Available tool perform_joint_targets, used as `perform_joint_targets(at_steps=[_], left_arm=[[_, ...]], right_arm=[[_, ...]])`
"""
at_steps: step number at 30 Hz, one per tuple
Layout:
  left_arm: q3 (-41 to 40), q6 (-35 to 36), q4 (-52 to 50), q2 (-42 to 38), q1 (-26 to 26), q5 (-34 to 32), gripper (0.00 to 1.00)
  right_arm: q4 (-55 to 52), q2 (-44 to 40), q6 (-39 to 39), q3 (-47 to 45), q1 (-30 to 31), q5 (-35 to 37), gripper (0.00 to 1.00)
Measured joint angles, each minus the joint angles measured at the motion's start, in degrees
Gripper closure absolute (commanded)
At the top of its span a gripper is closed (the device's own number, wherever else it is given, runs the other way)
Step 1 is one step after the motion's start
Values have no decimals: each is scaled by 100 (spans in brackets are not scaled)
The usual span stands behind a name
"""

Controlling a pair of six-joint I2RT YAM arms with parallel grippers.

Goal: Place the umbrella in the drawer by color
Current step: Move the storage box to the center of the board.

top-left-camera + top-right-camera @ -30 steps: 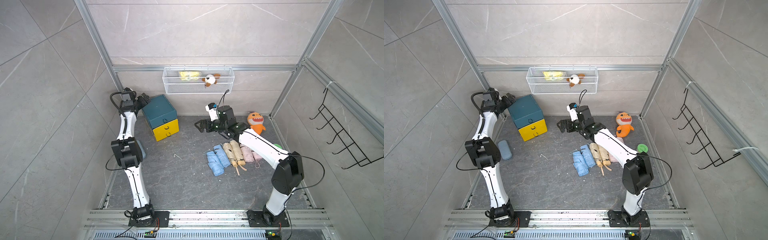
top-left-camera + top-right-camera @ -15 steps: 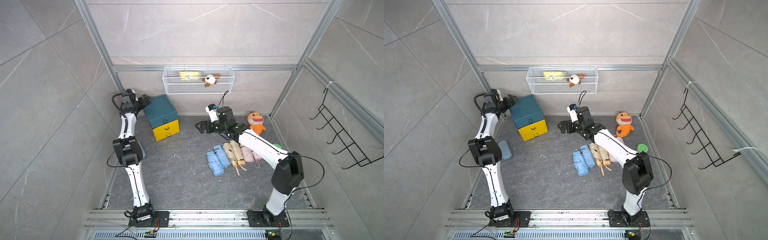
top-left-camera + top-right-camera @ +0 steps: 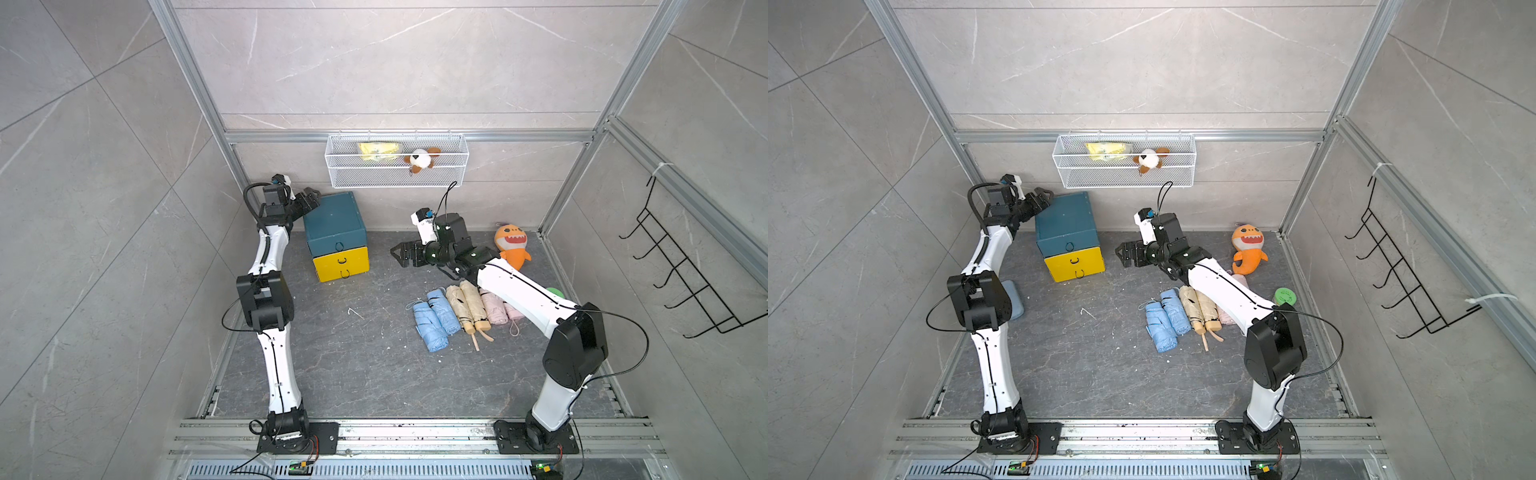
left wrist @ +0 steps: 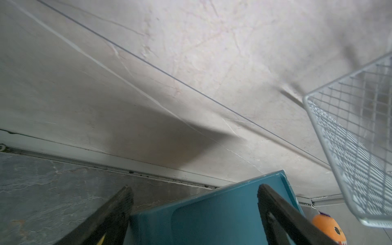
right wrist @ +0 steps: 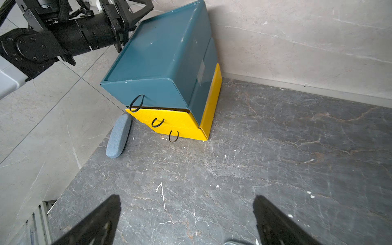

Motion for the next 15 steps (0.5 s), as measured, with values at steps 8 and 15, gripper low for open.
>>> perform_joint_targets(at_steps=[8, 15], left_arm=[[-1309, 11, 599, -752, -527, -251, 7], [-2629, 13, 1088, -1541, -1051, -651, 7]], right_arm=[[-17, 0, 4, 0, -2, -4, 0], [-17, 0, 87, 0, 0, -98, 0]])
